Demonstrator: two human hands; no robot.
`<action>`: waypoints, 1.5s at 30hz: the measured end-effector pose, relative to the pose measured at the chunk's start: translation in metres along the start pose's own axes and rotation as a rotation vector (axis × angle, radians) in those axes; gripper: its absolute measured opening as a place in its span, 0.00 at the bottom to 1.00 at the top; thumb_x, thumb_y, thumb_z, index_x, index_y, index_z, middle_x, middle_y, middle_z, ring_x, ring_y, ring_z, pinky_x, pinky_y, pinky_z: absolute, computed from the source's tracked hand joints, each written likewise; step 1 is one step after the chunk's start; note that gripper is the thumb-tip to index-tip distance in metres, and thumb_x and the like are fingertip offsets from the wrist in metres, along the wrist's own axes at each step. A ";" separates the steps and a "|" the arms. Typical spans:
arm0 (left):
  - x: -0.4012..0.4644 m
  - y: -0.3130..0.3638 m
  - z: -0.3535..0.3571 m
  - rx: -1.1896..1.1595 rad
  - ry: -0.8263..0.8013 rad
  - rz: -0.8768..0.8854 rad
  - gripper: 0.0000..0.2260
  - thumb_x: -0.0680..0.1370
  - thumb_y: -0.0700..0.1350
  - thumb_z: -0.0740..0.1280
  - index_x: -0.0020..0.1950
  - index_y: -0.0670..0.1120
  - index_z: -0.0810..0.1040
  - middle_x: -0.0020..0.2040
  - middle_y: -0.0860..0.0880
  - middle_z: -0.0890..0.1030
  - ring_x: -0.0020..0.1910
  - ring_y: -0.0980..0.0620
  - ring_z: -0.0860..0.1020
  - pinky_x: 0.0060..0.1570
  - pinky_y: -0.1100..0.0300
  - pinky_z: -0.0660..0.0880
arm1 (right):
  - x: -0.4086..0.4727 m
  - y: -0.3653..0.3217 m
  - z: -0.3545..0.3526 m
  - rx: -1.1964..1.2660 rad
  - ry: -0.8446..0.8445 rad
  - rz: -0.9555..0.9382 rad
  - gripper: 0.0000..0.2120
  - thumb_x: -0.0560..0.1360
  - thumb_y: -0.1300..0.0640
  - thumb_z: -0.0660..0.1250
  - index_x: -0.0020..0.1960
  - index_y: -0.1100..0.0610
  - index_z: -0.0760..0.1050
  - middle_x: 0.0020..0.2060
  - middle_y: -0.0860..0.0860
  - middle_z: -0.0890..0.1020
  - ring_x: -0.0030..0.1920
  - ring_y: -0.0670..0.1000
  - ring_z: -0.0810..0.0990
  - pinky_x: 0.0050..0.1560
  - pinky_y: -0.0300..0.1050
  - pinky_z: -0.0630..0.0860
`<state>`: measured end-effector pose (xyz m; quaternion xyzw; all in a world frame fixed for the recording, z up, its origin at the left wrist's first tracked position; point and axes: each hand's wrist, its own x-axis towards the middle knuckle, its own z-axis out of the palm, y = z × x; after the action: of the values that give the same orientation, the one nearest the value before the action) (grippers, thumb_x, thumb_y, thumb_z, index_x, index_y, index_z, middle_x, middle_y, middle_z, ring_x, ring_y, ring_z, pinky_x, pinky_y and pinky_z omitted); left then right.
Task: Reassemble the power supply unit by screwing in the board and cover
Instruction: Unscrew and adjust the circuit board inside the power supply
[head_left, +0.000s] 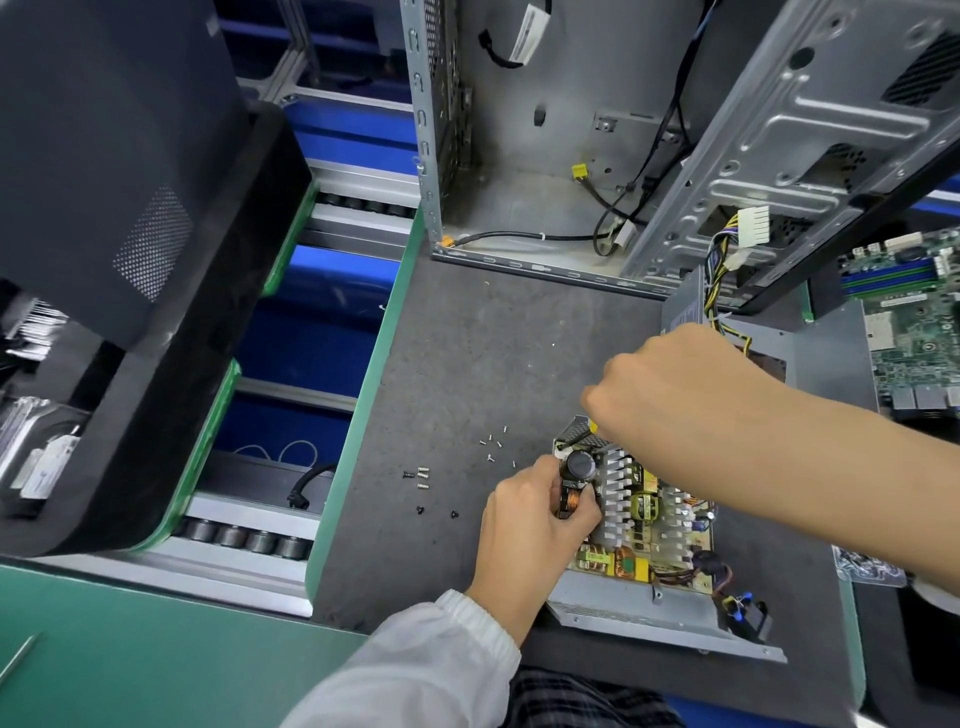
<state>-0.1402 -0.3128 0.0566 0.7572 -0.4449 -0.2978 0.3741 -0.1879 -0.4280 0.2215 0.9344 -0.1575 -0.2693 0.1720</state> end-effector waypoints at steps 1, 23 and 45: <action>0.000 -0.001 0.000 -0.029 0.003 -0.024 0.17 0.74 0.49 0.71 0.38 0.50 0.63 0.28 0.54 0.66 0.27 0.53 0.65 0.29 0.57 0.67 | -0.001 0.000 -0.001 0.001 0.002 0.001 0.17 0.76 0.61 0.63 0.33 0.53 0.59 0.29 0.48 0.63 0.32 0.53 0.70 0.25 0.41 0.53; 0.002 0.004 -0.004 -0.089 0.009 -0.030 0.17 0.73 0.50 0.71 0.59 0.51 0.73 0.30 0.55 0.69 0.31 0.56 0.71 0.38 0.53 0.76 | -0.001 -0.001 -0.002 0.013 0.001 0.007 0.16 0.78 0.58 0.62 0.34 0.53 0.61 0.29 0.48 0.64 0.33 0.54 0.70 0.25 0.41 0.54; 0.001 0.003 -0.003 -0.085 0.013 -0.016 0.17 0.73 0.50 0.71 0.60 0.52 0.74 0.30 0.56 0.68 0.31 0.58 0.70 0.38 0.54 0.76 | 0.000 -0.005 0.004 -0.015 -0.008 0.025 0.13 0.76 0.57 0.65 0.36 0.52 0.64 0.28 0.48 0.62 0.31 0.53 0.68 0.24 0.41 0.52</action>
<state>-0.1384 -0.3141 0.0608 0.7462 -0.4232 -0.3145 0.4063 -0.1889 -0.4248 0.2165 0.9299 -0.1681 -0.2720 0.1817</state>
